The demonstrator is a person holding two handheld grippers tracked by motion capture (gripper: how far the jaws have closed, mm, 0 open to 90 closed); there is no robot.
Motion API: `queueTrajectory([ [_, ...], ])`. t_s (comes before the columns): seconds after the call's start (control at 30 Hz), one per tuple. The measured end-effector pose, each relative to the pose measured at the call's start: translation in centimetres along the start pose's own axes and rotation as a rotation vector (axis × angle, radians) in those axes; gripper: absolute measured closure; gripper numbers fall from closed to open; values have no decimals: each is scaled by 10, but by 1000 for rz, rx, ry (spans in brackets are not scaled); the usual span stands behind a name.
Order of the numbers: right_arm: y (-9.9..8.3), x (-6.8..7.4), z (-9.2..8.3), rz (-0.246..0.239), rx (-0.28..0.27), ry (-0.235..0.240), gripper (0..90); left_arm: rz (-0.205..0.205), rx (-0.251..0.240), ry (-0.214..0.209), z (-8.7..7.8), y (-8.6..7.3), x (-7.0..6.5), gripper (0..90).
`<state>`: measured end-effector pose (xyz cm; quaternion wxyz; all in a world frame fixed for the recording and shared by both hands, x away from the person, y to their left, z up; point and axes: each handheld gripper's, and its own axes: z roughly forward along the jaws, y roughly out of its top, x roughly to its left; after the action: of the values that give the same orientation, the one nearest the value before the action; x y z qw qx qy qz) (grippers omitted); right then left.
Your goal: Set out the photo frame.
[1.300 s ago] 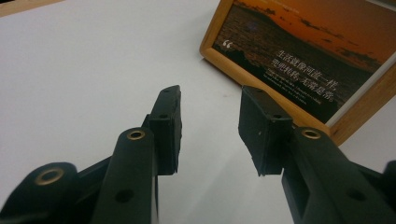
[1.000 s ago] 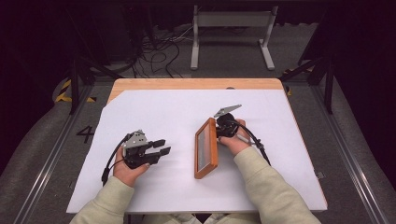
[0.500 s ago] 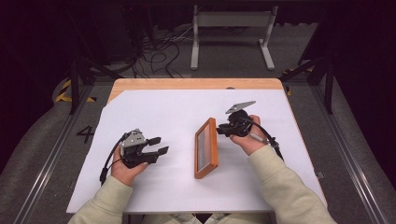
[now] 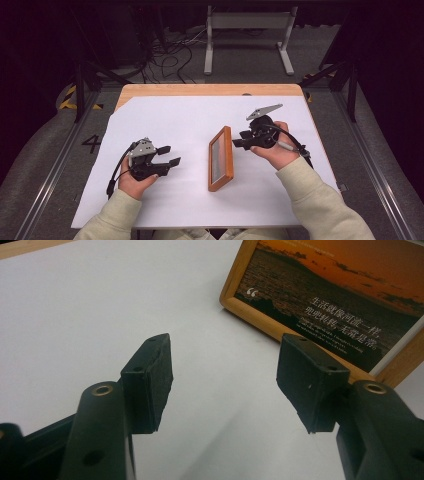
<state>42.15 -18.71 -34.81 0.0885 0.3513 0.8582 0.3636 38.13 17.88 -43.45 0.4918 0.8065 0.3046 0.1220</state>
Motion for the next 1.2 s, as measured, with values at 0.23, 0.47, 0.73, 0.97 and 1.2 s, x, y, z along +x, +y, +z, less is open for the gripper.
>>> queueTrajectory([
  [0.23, 6, 14, -12, 38, 19, 0, 455, 0, 5, -6, 1, 0, 0, 393],
  [0.47, 11, 22, -7, 115, 43, 30, 358, -1, 11, -4, 2, 0, 0, 389],
  [0.73, 11, 28, 13, 175, 89, 75, 330, -3, 12, -7, 2, -1, 0, 387],
  [0.97, 11, 32, 30, 194, 136, 81, 314, 2, 15, -5, 2, -1, 0, 387],
  [1.2, 11, 34, 45, 194, 185, 81, 328, 2, 21, -7, 2, -1, 0, 387],
])
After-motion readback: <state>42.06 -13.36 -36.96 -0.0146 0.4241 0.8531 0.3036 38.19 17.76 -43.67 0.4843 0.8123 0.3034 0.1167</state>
